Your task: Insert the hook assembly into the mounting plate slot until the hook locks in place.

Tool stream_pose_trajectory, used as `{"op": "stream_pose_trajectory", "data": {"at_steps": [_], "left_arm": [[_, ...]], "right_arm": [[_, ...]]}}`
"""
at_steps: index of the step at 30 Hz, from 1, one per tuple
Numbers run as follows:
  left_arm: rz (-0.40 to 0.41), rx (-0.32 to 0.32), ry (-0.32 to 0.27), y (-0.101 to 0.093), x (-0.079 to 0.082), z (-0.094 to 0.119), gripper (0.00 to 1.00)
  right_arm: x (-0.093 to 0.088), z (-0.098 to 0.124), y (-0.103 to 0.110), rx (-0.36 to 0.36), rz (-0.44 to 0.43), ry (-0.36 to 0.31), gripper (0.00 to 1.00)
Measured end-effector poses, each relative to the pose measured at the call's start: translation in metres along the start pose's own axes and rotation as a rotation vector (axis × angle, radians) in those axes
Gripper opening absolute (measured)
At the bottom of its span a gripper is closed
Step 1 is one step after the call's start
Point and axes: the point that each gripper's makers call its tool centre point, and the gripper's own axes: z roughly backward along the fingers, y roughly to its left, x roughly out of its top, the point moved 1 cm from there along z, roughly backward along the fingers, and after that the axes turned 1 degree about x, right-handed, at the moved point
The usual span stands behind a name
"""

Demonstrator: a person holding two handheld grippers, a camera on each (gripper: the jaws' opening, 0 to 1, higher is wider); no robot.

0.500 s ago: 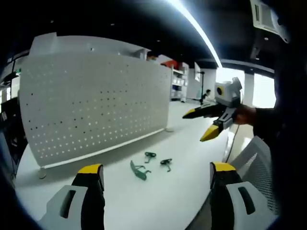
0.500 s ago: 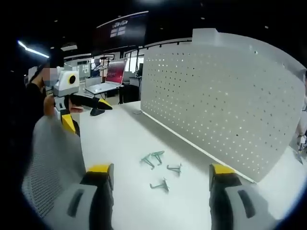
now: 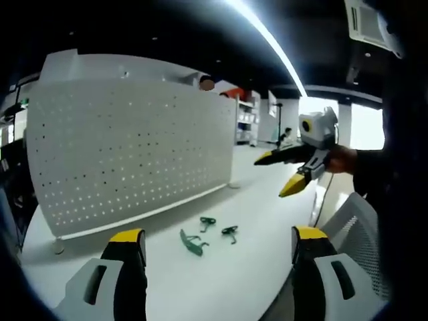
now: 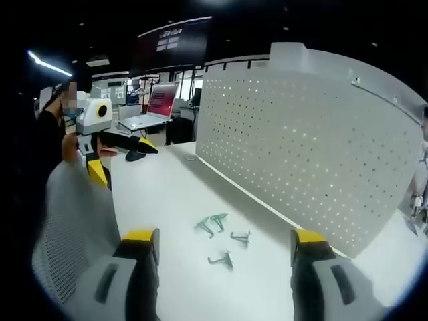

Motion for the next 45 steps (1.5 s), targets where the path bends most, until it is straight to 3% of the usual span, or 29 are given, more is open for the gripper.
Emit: {"op": "stream_pose_trajectory", "data": {"at_steps": [16,40,45], "left_arm": [[-0.009,0.012,-0.015,0.002,0.004,0.002,0.90],[-0.003,0.009,0.042,0.001,-0.009,-0.003,0.88],[-0.002,0.005,0.048,0.000,-0.010,-0.003,0.87]], "right_arm": [[-0.001,0.000,0.002,0.004,0.017,0.014,0.77],[-0.013,-0.013,-0.001,0.043,-0.006,0.011,0.71],[-0.017,-0.013,-0.005,0.044,-0.011,0.019,0.66]]}}
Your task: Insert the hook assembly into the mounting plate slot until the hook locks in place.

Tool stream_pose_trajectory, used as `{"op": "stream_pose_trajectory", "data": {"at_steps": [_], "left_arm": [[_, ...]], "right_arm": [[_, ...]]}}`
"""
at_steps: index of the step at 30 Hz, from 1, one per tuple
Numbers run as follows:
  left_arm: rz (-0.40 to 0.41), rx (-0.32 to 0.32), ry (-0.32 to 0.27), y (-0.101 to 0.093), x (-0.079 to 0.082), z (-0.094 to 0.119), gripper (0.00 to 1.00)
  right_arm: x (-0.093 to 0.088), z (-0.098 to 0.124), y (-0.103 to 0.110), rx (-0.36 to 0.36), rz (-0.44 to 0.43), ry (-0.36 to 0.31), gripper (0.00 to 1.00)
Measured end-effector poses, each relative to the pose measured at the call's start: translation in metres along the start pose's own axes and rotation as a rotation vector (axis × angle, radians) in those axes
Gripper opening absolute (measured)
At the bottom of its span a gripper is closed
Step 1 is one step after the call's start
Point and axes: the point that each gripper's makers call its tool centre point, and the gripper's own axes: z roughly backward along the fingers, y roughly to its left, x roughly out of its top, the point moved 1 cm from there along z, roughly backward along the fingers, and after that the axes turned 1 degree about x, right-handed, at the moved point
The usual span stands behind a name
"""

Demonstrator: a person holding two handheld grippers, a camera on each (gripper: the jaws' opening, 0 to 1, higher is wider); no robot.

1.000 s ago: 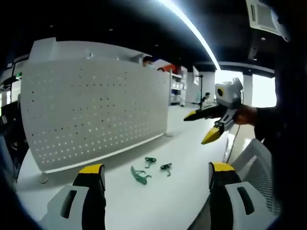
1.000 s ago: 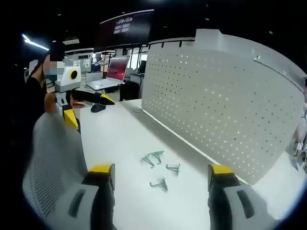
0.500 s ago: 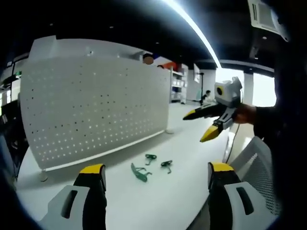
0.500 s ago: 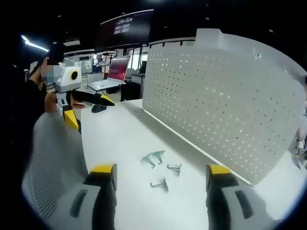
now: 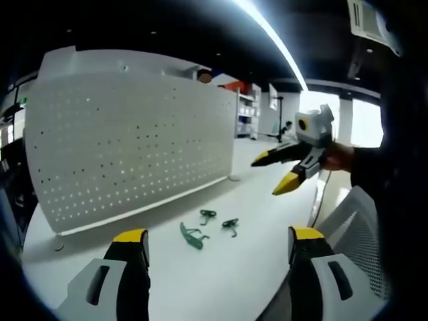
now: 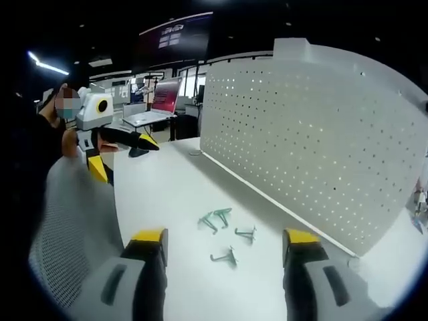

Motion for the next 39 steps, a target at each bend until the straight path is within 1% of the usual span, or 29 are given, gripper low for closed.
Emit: {"op": "stream_pose_trajectory", "data": {"at_steps": [7,10,13,17,20,21,24,25,26,28,31,34,39], "left_arm": [[-0.005,0.003,0.001,0.001,0.000,0.001,0.86],[-0.008,0.009,-0.003,0.002,0.001,0.002,0.86],[-0.012,0.016,-0.010,0.003,0.003,0.003,0.85],[-0.016,0.027,-0.022,0.006,0.006,0.005,0.85],[-0.020,0.033,-0.027,0.007,0.007,0.006,0.85],[-0.020,0.034,-0.030,0.008,0.008,0.007,0.85],[-0.020,0.037,-0.034,0.009,0.008,0.007,0.84],[-0.018,0.037,-0.033,0.009,0.008,0.008,0.84],[-0.016,0.036,-0.034,0.009,0.008,0.008,0.83],[-0.015,0.035,-0.036,0.009,0.009,0.008,0.83],[-0.018,0.034,-0.039,0.008,0.009,0.008,0.82],[-0.019,0.031,-0.041,0.008,0.010,0.008,0.82],[-0.020,0.030,-0.037,0.007,0.009,0.008,0.81]], "right_arm": [[-0.006,-0.005,-0.004,-0.001,-0.003,0.014,0.62],[-0.007,-0.010,-0.004,0.006,0.002,0.022,0.59],[-0.009,-0.016,-0.005,0.007,0.010,0.041,0.52],[-0.012,-0.023,-0.003,0.026,0.012,0.061,0.45],[-0.014,-0.034,-0.003,0.035,0.023,0.085,0.37],[-0.015,-0.036,-0.002,0.037,0.023,0.088,0.36],[-0.022,-0.049,0.000,0.061,0.023,0.111,0.31],[-0.027,-0.052,0.000,0.065,0.022,0.131,0.30],[-0.030,-0.054,-0.001,0.064,0.021,0.148,0.29],[-0.033,-0.059,-0.001,0.064,0.025,0.157,0.27],[-0.041,-0.066,-0.004,0.066,0.025,0.195,0.22],[-0.046,-0.071,-0.005,0.075,0.014,0.215,0.18],[-0.055,-0.082,-0.006,0.086,0.057,0.264,0.14]]}}
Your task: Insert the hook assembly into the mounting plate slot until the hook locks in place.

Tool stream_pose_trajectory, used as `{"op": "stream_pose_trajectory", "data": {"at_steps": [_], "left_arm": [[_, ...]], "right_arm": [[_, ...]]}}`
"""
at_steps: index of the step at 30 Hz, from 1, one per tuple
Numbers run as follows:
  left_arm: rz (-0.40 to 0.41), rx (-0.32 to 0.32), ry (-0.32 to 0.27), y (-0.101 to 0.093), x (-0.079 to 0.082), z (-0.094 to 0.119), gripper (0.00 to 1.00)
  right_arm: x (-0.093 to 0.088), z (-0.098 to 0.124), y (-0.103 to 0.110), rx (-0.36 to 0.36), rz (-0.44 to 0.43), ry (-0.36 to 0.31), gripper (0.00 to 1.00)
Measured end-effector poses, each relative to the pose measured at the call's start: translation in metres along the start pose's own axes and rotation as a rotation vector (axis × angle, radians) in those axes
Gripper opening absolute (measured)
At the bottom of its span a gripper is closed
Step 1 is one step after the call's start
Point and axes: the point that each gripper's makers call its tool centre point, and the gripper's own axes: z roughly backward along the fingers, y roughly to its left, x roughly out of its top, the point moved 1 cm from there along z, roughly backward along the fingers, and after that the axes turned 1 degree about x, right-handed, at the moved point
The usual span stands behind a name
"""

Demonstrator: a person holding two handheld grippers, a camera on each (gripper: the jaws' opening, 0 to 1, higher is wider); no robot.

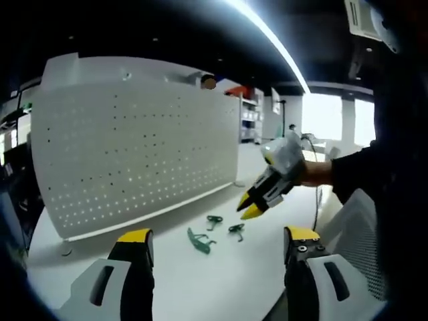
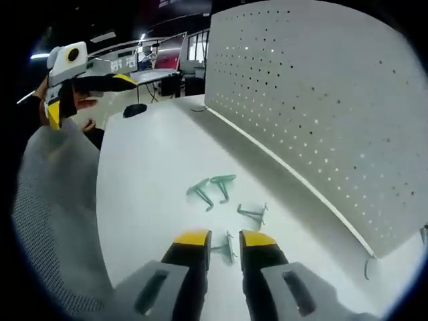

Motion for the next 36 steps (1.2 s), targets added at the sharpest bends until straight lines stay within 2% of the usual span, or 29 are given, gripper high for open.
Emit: {"op": "stream_pose_trajectory", "data": {"at_steps": [5,15,25,30,36], "left_arm": [[-0.003,0.004,-0.002,0.001,0.001,0.001,0.81],[-0.001,0.018,-0.009,0.004,0.002,0.002,0.81],[-0.002,0.019,-0.022,0.005,0.005,0.003,0.81],[-0.003,0.025,-0.033,0.006,0.007,0.005,0.80],[-0.003,0.030,-0.045,0.007,0.010,0.006,0.80]], "right_arm": [[-0.008,-0.013,0.001,0.024,0.012,0.048,0.10],[-0.016,-0.029,0.001,0.027,0.085,0.126,0.05],[-0.017,-0.035,-0.001,0.032,0.126,0.172,0.02],[-0.021,-0.039,-0.001,0.029,0.167,0.216,0.02],[-0.021,-0.039,-0.001,0.028,0.183,0.228,0.01]]}}
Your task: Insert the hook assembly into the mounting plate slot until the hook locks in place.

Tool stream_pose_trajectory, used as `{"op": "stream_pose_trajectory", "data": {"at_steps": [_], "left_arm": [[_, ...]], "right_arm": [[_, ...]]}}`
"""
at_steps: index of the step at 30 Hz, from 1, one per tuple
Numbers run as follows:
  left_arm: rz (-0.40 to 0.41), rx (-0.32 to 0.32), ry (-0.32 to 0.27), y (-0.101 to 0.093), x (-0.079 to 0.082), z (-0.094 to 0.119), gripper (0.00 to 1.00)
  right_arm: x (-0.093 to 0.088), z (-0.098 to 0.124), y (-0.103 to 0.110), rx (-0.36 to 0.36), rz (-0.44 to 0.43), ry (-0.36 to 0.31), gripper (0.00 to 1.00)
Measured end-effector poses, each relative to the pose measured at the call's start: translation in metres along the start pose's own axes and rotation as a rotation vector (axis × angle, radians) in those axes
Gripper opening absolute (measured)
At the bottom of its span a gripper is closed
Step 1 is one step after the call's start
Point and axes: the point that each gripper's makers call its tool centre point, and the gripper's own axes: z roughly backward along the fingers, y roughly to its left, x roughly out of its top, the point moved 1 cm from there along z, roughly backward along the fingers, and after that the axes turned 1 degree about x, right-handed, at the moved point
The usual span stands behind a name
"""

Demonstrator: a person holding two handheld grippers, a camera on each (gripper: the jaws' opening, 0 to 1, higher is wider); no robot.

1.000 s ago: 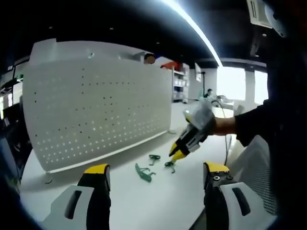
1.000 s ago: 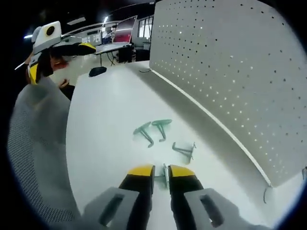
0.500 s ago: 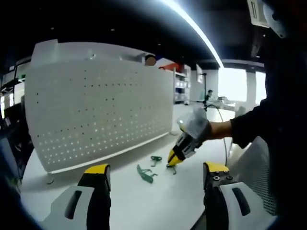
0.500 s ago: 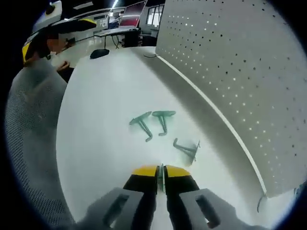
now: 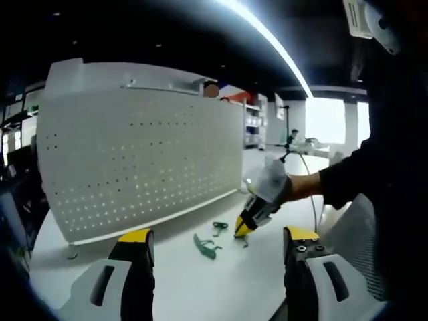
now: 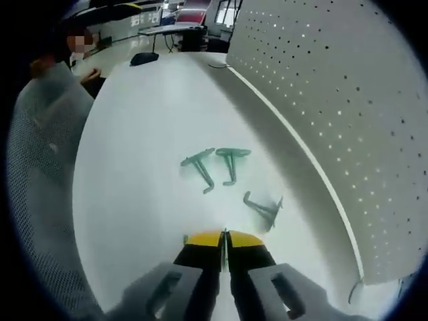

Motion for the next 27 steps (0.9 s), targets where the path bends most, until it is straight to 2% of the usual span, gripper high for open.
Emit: {"op": "stream_pose_trajectory", "data": {"at_steps": [9,16,21,27], "left_arm": [[-0.006,-0.007,-0.003,-0.002,0.001,0.000,0.80],[-0.012,-0.010,-0.012,-0.003,0.003,0.001,0.79],[-0.017,-0.012,-0.014,-0.004,0.004,0.002,0.79],[-0.017,-0.015,-0.018,-0.005,0.005,0.002,0.76]], "right_arm": [[0.007,0.013,-0.002,-0.019,-0.016,-0.031,0.01],[0.025,0.028,-0.006,-0.031,-0.083,-0.123,0.00],[0.032,0.032,-0.006,-0.029,-0.124,-0.161,0.00],[0.065,0.051,-0.002,0.018,-0.226,-0.296,0.00]]}}
